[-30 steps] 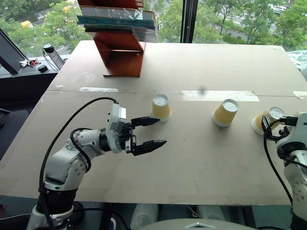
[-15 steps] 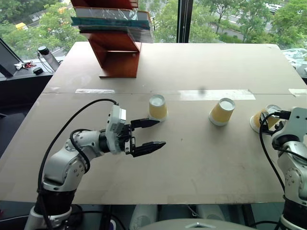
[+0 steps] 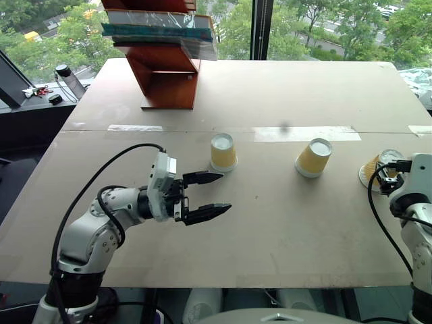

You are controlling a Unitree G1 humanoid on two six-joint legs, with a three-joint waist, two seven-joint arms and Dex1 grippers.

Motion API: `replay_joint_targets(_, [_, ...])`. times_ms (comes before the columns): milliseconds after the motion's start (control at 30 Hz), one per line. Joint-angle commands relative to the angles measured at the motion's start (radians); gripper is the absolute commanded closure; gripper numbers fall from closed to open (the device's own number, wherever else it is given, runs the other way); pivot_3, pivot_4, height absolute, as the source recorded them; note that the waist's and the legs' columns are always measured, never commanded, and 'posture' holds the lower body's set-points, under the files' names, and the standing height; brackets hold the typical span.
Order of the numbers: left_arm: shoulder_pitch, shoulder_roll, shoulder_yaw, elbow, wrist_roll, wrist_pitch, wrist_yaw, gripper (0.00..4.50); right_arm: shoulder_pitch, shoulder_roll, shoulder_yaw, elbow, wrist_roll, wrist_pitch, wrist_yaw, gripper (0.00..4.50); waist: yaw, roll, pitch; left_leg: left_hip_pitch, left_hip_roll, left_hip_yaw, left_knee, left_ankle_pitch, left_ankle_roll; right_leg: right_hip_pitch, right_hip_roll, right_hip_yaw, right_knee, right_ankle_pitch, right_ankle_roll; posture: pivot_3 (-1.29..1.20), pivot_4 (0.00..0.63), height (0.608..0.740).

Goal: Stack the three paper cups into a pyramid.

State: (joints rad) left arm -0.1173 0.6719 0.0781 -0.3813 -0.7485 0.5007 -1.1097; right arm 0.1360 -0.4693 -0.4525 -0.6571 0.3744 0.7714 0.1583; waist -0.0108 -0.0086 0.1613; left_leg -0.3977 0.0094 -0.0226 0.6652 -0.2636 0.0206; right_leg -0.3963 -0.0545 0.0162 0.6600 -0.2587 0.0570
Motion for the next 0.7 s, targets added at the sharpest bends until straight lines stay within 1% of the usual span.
replay_joint_targets(33, [-0.003, 0.006, 0.017, -0.002, 0.001, -0.03, -0.021, 0.0, 0.151, -0.109, -0.068, -0.248, 0.215, 0.08, 0.226, 2.59, 0.0, 0.0, 0.0, 0.0, 0.001, -0.001, -0.001, 0.0, 0.0, 0.0, 0.0, 0.0, -0.001, 0.0, 0.001, 0.0, 0.15, 0.74])
replay_joint_targets(67, [-0.004, 0.007, 0.015, 0.006, 0.003, -0.034, -0.026, 0.0, 0.2, -0.147, -0.072, -0.309, 0.269, 0.088, 0.283, 2.59, -0.001, 0.0, 0.0, 0.0, 0.001, -0.001, -0.001, 0.0, 0.0, 0.001, 0.0, -0.001, -0.001, 0.0, 0.001, 0.0, 0.15, 0.74])
replay_joint_targets(133, [-0.006, 0.008, 0.011, 0.02, 0.006, -0.039, -0.038, 0.0, 0.244, -0.205, -0.062, -0.377, 0.358, 0.08, 0.343, 2.59, -0.006, 0.0, 0.0, 0.001, 0.001, 0.0, 0.0, 0.0, 0.0, 0.001, 0.0, 0.0, 0.0, 0.0, 0.001, 0.0, 0.15, 0.74])
replay_joint_targets(167, [-0.001, 0.01, 0.011, 0.03, 0.009, -0.047, -0.053, 0.0, 0.23, -0.24, -0.019, -0.388, 0.399, 0.066, 0.347, 2.59, -0.009, 0.0, 0.0, 0.002, 0.001, 0.0, -0.001, 0.0, 0.0, 0.001, 0.0, 0.0, 0.0, 0.0, 0.001, 0.0, 0.15, 0.74])
replay_joint_targets(200, [0.006, 0.011, 0.013, 0.039, 0.011, -0.059, -0.068, 0.0, 0.196, -0.265, 0.041, -0.39, 0.402, 0.051, 0.341, 2.59, -0.01, -0.001, 0.0, 0.002, 0.001, 0.0, 0.0, 0.0, 0.0, 0.001, 0.001, 0.001, 0.0, 0.0, 0.001, 0.0, 0.15, 0.74])
replay_joint_targets(267, [0.012, 0.013, 0.015, 0.057, 0.023, -0.08, -0.087, 0.0, 0.107, -0.288, 0.18, -0.388, 0.337, 0.027, 0.322, 2.59, -0.016, -0.003, 0.001, 0.003, 0.002, 0.001, 0.001, 0.0, 0.0, 0.002, 0.002, 0.002, -0.001, 0.0, 0.0, 0.0, 0.15, 0.74])
replay_joint_targets(300, [0.017, 0.019, 0.019, 0.062, 0.033, -0.092, -0.096, 0.0, 0.05, -0.26, 0.262, -0.36, 0.289, 0.005, 0.306, 2.59, -0.014, -0.005, 0.001, 0.003, 0.002, 0.001, 0.001, 0.0, 0.0, 0.002, 0.002, 0.001, -0.001, -0.001, -0.002, 0.0, 0.15, 0.74])
replay_joint_targets(367, [0.023, 0.029, 0.037, 0.082, 0.04, -0.099, -0.096, 0.0, -0.053, -0.237, 0.446, -0.27, 0.15, -0.073, 0.305, 2.59, -0.009, -0.007, 0.001, 0.003, 0.001, -0.001, 0.002, 0.0, 0.0, 0.002, 0.002, 0.0, 0.0, -0.002, -0.003, 0.0, 0.15, 0.74])
replay_joint_targets(433, [0.031, 0.041, 0.049, 0.094, 0.053, -0.109, -0.099, 0.0, -0.116, -0.209, 0.559, -0.19, 0.06, -0.149, 0.322, 2.59, -0.006, -0.007, 0.001, 0.002, 0.001, 0.0, 0.002, 0.0, 0.0, 0.002, 0.002, 0.001, 0.0, -0.002, -0.003, 0.0, 0.15, 0.74])
replay_joint_targets(500, [0.039, 0.044, 0.057, 0.097, 0.052, -0.11, -0.095, 0.0, -0.161, -0.185, 0.617, -0.136, 0.024, -0.193, 0.346, 2.59, 0.002, -0.007, 0.001, 0.001, 0.001, -0.001, 0.002, 0.0, 0.0, 0.001, 0.002, 0.0, -0.001, -0.002, -0.003, 0.0, 0.15, 0.74])
replay_joint_targets(533, [0.043, 0.046, 0.062, 0.097, 0.05, -0.108, -0.094, 0.0, -0.18, -0.173, 0.637, -0.112, 0.011, -0.213, 0.358, 2.59, 0.003, -0.007, 0.001, 0.0, 0.001, -0.001, 0.002, 0.0, 0.0, 0.001, 0.001, 0.0, -0.001, 0.0, 0.0, 0.0, 0.15, 0.74])
replay_joint_targets(700, [0.072, 0.052, 0.092, 0.082, 0.035, -0.103, -0.085, 0.0, -0.29, -0.109, 0.7, -0.003, -0.014, -0.268, 0.42, 2.59, -0.004, -0.007, 0.002, -0.002, 0.001, -0.002, 0.001, 0.0, 0.0, 0.0, 0.0, 0.0, -0.003, 0.0, 0.001, 0.0, 0.15, 0.74])
